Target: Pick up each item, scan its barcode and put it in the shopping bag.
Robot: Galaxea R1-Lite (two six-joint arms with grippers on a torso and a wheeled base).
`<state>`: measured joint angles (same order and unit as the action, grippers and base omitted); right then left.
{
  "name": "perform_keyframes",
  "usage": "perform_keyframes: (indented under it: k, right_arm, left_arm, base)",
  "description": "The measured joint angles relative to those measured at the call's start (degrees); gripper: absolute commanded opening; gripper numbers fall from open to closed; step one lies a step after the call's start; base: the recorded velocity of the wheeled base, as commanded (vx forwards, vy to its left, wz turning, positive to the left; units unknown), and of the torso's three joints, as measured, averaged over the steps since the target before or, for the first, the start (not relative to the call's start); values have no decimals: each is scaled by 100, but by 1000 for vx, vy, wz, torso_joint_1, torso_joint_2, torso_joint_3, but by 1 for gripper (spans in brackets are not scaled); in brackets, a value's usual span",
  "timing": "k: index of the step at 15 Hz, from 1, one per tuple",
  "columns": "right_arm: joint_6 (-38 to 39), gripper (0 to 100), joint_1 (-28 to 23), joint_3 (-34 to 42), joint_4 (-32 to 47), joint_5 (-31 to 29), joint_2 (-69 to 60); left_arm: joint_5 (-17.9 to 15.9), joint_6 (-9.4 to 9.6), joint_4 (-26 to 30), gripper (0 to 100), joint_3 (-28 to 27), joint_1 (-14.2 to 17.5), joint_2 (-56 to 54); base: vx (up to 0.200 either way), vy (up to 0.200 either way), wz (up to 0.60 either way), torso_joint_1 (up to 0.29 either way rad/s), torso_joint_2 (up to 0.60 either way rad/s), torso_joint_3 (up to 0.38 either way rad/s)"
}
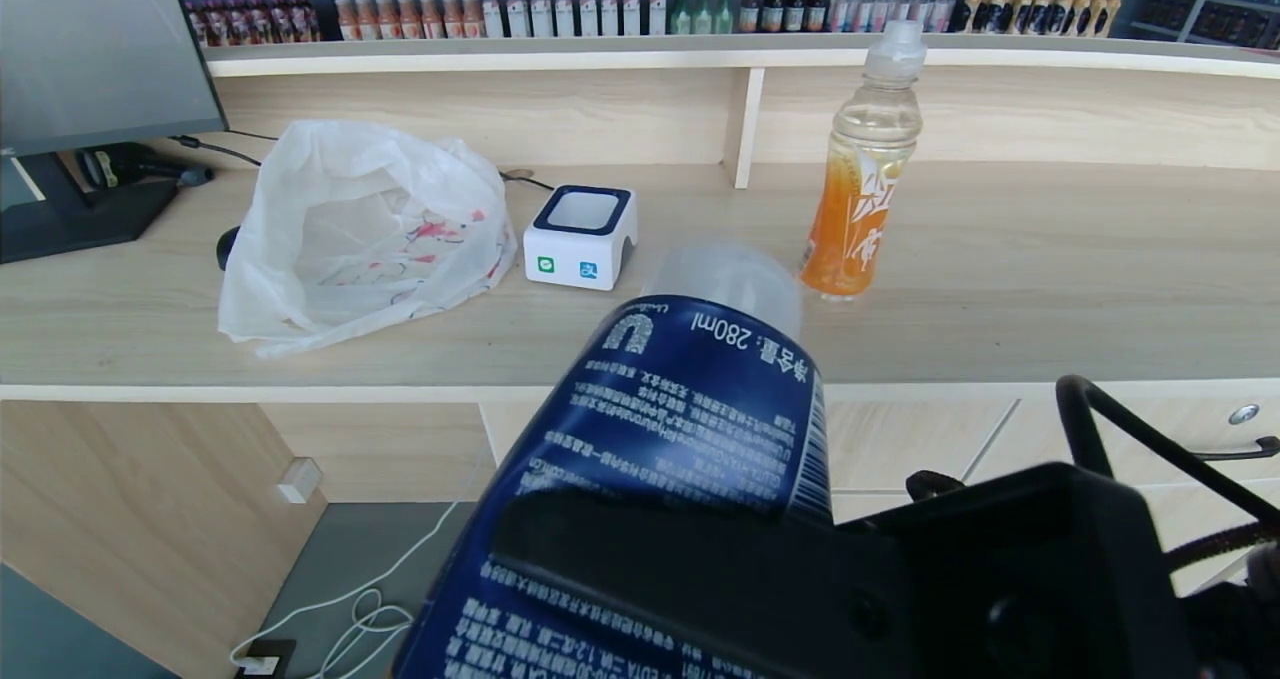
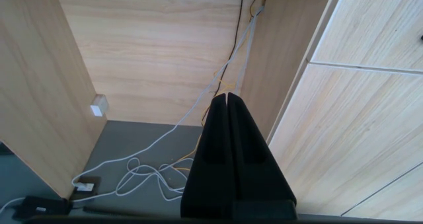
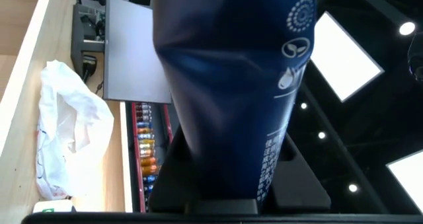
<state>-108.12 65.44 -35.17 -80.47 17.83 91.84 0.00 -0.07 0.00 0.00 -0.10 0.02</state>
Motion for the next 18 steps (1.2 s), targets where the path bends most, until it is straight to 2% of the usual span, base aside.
perform_keyframes:
  k: [4,7,10,15,18]
  right_arm:
    - [501,0,-188,130,-18,-87,-37]
    - [1303,0,-478,404,-27,-115,-138]
    - [2714,0,-717,701,-44,-139,-183]
    - [5299,0,-866,1164,-41,-791,-243]
    - [6255,0,-900,1401,180,-878,-328]
  left_arm:
    - [0,0,0,0,0,0,0]
    - [0,-2,0,0,0,0,0]
    - [0,0,0,0,0,0,0]
    - [-2,0,0,0,0,0,0]
    - [0,2,0,0,0,0,0]
  base:
    - [0,0,0,0,0,0]
    - [0,0,0,0,0,0]
    - [0,0,0,0,0,0]
    - [0,0,0,0,0,0]
    - [0,0,0,0,0,0]
